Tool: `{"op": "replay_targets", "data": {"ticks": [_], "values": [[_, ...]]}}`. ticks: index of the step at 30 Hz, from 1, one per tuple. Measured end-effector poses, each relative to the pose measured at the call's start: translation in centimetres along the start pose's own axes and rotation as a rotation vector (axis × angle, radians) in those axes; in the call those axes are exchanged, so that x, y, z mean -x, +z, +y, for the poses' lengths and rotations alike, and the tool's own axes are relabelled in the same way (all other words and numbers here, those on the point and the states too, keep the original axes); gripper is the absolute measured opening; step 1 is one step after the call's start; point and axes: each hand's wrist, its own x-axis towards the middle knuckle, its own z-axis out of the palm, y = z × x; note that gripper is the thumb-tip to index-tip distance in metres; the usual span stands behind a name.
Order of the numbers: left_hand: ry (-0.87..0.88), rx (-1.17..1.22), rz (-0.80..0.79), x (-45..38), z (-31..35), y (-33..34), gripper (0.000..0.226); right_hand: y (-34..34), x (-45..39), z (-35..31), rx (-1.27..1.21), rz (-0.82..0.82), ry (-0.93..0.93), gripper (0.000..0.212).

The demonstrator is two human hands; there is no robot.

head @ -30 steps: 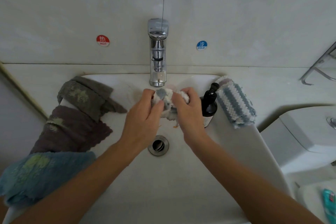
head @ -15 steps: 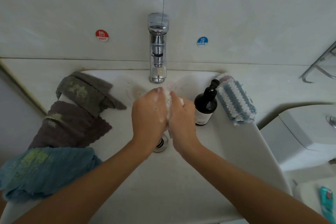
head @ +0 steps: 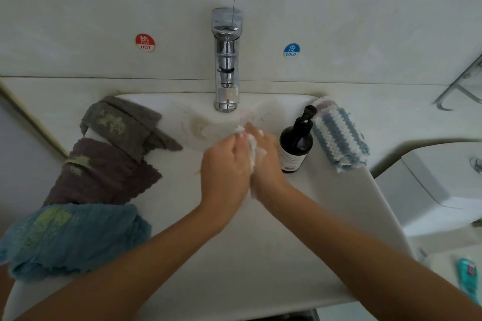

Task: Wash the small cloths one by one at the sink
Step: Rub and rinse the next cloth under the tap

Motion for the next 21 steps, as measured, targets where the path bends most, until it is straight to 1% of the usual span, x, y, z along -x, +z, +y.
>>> {"op": "replay_targets", "data": {"ticks": [2, 4, 7, 9, 11, 14, 15, 17, 18, 19, 21], "values": [[-0.057, 0.006, 0.065, -2.3, 0.0, -0.3, 0.042, 0.5, 0.7, 0.3, -0.054, 0.033, 0.012, 0.034], [-0.061, 0.028, 0.103, -2.9, 0.0, -0.7, 0.044, 0.8, 1.1, 0.3, -0.09, 0.012, 0.052, 0.037], [0.0, 0.039, 0.036, -0.8, 0.4, -0.5, 0.042, 0.7, 0.2, -0.8, -0.092, 0.025, 0.011, 0.032], [-0.03, 0.093, 0.015, -0.4, 1.0, -0.6, 0.038, 0.6, -0.3, -1.1, -0.134, 0.056, -0.006, 0.033], [-0.058, 0.091, 0.066, -2.0, 0.8, -0.7, 0.039, 0.8, 0.2, -1.0, -0.079, 0.042, -0.045, 0.037], [-0.099, 0.091, 0.122, -3.8, -0.1, -1.6, 0.044, 1.2, 1.0, -0.8, 0.013, -0.032, -0.132, 0.035], [-0.084, 0.079, 0.111, -3.3, -0.3, -1.7, 0.044, 1.0, 0.9, -0.9, 0.034, -0.05, -0.132, 0.034], [-0.005, 0.042, 0.043, -1.1, -0.1, -1.2, 0.043, 0.3, 0.1, -1.4, 0.068, -0.062, -0.151, 0.025], [0.024, 0.041, 0.004, -0.1, 0.4, -0.9, 0.042, -0.1, 0.0, -1.6, 0.064, -0.059, -0.163, 0.026], [0.022, 0.055, -0.014, 0.2, 0.8, -0.8, 0.042, -0.4, 0.0, -1.5, 0.038, -0.049, -0.168, 0.03], [-0.074, 0.09, 0.02, -1.5, 0.8, -0.7, 0.042, -0.3, 0.4, -0.8, 0.036, -0.018, -0.187, 0.034]]}}
